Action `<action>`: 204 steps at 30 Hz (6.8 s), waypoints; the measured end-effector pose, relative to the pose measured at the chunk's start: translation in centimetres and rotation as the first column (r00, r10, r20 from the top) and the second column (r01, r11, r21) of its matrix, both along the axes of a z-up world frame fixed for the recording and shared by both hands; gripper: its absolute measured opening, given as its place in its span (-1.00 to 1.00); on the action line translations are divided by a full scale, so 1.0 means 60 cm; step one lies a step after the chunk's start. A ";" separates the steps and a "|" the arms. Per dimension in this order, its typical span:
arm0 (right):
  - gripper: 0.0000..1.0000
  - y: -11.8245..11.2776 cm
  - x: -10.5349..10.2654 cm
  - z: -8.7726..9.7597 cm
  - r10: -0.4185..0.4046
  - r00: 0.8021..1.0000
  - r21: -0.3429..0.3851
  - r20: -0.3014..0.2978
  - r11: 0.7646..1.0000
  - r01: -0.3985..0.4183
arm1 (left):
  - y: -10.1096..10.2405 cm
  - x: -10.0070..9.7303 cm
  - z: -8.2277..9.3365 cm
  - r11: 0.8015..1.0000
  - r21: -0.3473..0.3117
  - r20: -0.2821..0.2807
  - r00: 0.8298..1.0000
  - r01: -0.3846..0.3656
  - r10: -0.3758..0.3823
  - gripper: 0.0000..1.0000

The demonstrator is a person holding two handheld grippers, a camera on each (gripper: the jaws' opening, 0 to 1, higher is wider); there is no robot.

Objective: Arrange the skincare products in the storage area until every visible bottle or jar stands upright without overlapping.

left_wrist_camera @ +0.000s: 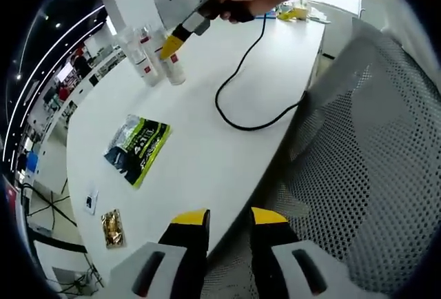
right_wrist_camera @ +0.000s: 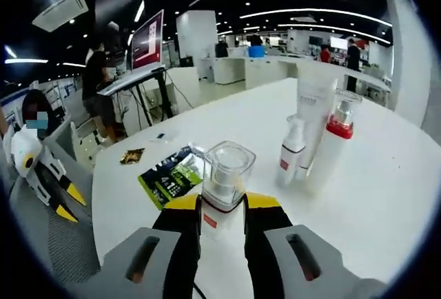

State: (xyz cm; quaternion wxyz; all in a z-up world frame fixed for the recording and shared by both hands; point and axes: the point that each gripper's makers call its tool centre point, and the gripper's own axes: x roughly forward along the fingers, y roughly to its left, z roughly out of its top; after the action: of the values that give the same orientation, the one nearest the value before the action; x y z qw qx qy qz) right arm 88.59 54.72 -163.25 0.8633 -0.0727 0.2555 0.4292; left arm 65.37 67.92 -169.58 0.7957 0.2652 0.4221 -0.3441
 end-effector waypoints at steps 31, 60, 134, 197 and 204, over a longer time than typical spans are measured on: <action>-0.58 -0.051 0.110 -0.026 -0.054 0.995 -0.067 0.088 0.996 0.060 | 0.000 -0.001 -0.004 1.000 -0.010 -0.021 1.000 -0.024 0.023 -0.54; -0.58 -0.059 0.149 -0.032 -0.087 0.973 -0.100 0.214 0.989 0.110 | -0.001 0.001 -0.002 0.999 -0.026 -0.022 0.999 -0.037 0.037 -0.54; -0.59 -0.080 0.169 -0.047 -0.215 0.970 -0.121 0.111 0.966 0.228 | -0.003 0.006 0.005 0.999 -0.039 0.002 0.999 -0.037 0.037 -0.54; -0.65 -0.087 0.178 -0.062 -0.418 0.908 -0.031 0.028 0.908 0.418 | -0.002 0.004 0.004 0.999 -0.042 -0.003 0.999 -0.035 0.035 -0.54; -0.65 -0.104 0.174 -0.061 -0.475 0.879 -0.033 0.038 0.879 0.476 | -0.003 0.004 0.004 0.999 -0.042 -0.003 0.999 -0.034 0.034 -0.54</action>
State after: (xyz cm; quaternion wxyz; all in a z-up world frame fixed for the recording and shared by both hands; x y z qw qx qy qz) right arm 99.02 48.46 -166.89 0.9441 -0.0319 0.2617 0.1979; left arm 65.61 67.72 -169.35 0.8063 0.2407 0.4200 -0.3398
